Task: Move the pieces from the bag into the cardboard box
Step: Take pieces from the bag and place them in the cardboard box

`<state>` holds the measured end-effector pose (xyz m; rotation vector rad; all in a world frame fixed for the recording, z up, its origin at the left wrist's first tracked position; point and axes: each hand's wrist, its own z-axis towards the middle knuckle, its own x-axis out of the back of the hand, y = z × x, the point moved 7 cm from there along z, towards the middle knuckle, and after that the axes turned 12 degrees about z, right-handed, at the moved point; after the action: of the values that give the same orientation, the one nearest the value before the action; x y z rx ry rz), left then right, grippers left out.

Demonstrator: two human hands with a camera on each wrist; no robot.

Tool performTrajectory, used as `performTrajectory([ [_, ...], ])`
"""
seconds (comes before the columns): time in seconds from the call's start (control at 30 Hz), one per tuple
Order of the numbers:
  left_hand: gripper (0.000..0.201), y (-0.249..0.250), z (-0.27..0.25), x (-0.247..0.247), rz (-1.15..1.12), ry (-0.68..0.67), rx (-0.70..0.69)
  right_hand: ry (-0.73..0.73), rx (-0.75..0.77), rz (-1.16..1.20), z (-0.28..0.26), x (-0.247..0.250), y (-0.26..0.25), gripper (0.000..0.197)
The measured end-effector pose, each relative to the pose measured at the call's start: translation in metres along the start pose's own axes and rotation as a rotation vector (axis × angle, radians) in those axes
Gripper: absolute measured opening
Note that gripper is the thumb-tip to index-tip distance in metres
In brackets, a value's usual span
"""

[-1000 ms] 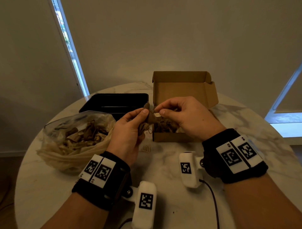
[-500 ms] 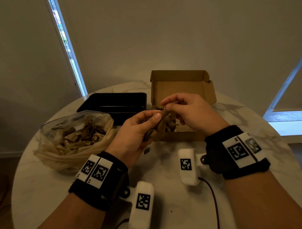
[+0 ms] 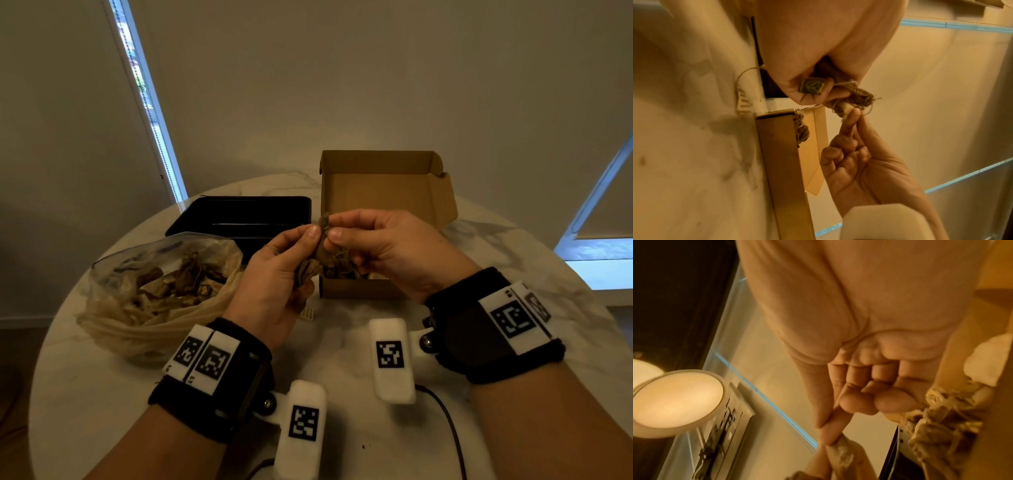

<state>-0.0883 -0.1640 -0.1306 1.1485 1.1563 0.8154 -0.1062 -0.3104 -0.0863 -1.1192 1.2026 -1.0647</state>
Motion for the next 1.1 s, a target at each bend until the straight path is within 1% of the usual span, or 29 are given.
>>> performTrajectory([
  [0.13, 0.027, 0.002, -0.001, 0.001, 0.083, 0.015, -0.012, 0.017, 0.053, -0.116, -0.001, -0.001, -0.004, 0.027],
  [0.2, 0.024, 0.002, -0.002, -0.001, 0.112, 0.008, -0.010, 0.040, 0.073, -0.143, -0.001, 0.000, -0.005, 0.023],
  [0.3, 0.024, 0.003, -0.005, -0.004, 0.123, -0.005, 0.010, 0.078, 0.087, -0.220, 0.000, 0.003, -0.008, 0.015],
  [0.4, 0.017, 0.000, -0.003, 0.001, 0.141, 0.045, 0.009, 0.199, 0.124, -0.285, 0.000, 0.019, -0.017, 0.003],
  [0.5, 0.015, -0.008, 0.002, 0.014, 0.156, 0.139, 0.045, 0.354, 0.170, -0.350, -0.003, 0.041, -0.029, 0.005],
  [0.57, 0.018, -0.016, 0.006, 0.018, 0.183, 0.168, 0.097, 0.400, 0.175, -0.406, -0.005, 0.050, -0.034, 0.006],
  [0.67, 0.022, -0.030, 0.010, 0.017, 0.197, 0.153, 0.176, 0.385, 0.096, -0.455, -0.003, 0.052, -0.031, 0.006],
  [0.73, 0.022, -0.035, 0.012, 0.016, 0.194, 0.140, 0.198, 0.339, -0.026, -0.507, 0.002, 0.048, -0.023, 0.011],
  [0.8, 0.021, -0.037, 0.012, 0.015, 0.193, 0.132, 0.210, 0.296, -0.154, -0.608, 0.008, 0.043, -0.015, 0.008],
  [0.9, 0.020, -0.038, 0.012, 0.014, 0.191, 0.121, 0.225, 0.238, -0.262, -0.732, 0.014, 0.035, -0.006, 0.004],
  [1.0, 0.020, -0.038, 0.012, 0.014, 0.187, 0.123, 0.223, 0.210, -0.311, -0.793, 0.019, 0.031, 0.001, 0.011],
  [1.1, 0.020, -0.039, 0.013, 0.015, 0.203, 0.133, 0.223, 0.221, -0.289, -0.830, 0.021, 0.031, 0.001, 0.014],
])
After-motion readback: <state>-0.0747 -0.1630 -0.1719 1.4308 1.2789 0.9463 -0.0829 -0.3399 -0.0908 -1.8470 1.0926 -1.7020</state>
